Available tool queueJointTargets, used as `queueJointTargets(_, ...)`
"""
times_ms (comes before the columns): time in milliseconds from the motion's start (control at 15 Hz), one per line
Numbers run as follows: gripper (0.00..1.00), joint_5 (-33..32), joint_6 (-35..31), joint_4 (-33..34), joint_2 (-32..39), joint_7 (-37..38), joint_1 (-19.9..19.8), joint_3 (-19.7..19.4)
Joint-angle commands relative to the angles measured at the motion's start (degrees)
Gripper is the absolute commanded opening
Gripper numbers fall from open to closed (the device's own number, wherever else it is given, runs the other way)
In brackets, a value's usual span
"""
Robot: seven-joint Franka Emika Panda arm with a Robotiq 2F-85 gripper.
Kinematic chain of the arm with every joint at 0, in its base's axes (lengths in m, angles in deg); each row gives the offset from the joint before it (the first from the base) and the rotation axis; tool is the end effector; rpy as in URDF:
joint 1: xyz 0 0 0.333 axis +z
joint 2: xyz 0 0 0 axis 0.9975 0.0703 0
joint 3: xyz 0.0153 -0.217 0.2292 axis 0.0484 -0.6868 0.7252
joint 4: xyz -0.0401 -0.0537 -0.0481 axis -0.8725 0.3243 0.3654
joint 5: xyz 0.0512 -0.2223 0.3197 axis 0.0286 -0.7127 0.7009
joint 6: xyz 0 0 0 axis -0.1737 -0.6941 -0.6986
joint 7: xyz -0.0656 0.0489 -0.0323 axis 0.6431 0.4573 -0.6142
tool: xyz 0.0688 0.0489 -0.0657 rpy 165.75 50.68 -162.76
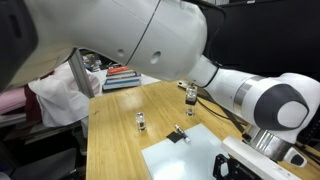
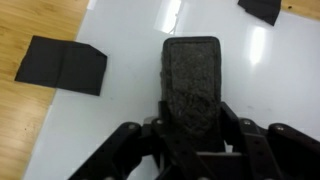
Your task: Wipe the whiteboard with the black eraser
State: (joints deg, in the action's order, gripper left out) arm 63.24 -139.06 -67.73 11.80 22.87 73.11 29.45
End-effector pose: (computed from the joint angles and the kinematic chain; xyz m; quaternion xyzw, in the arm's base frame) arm 0.6675 -0.1906 0.1556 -0.9562 -0.1338 0.2600 0.0153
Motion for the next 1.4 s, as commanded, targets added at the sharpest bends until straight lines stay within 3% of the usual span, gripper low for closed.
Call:
queueJointTargets(0,0.25,-0.2,0.7,1.7,2.5,1.5,-0.6,-0.2)
queueJointTargets(533,0.25,-0.7,-4.7,-17.0,-6.0,1.8,4.1,3.6)
queueJointTargets(800,0.25,0.6,-9.0,-28.1,-13.2,7.4,7.1,5.2)
queueJointTargets(1333,0.25,6.1,-29.9,-55.3,-32.5,13.5,11.3,8.9)
